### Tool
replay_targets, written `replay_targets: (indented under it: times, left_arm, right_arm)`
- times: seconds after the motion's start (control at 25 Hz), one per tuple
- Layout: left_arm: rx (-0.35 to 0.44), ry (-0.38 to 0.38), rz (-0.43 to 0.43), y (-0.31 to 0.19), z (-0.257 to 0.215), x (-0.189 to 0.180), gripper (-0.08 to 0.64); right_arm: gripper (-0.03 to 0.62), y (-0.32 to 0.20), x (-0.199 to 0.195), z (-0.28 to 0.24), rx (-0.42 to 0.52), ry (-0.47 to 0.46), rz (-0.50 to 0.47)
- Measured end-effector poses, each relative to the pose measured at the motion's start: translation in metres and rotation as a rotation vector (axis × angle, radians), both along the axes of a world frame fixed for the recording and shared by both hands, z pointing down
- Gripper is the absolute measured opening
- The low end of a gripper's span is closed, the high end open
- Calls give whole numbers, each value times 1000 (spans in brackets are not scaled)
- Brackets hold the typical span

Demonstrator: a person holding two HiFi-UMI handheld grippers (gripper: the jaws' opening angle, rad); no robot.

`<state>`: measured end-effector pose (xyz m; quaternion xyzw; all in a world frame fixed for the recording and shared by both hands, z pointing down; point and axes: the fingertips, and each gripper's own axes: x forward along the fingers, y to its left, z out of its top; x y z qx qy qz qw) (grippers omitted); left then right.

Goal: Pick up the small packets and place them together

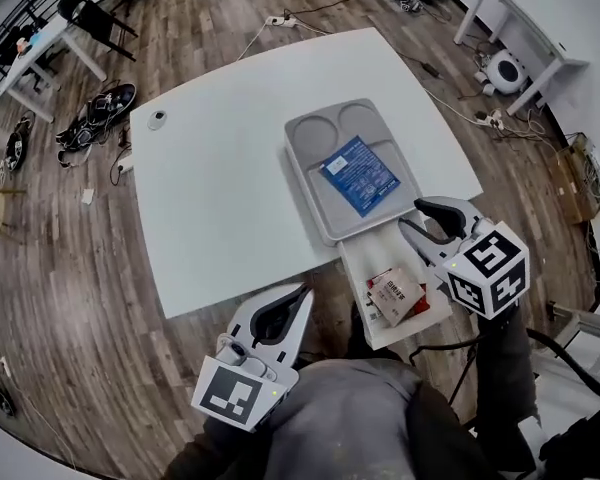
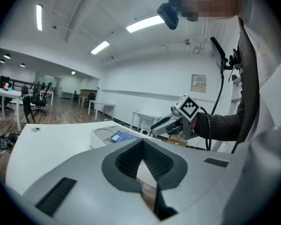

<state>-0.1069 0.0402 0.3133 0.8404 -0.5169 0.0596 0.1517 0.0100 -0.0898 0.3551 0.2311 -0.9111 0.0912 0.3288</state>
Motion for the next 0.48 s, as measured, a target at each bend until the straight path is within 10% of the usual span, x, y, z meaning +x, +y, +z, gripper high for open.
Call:
replay_targets:
  times: [0.48]
  left_arm:
    - [-93, 9, 103, -32, 28, 61, 2]
  right_arm:
    - [155, 91, 24, 94, -211, 243, -323]
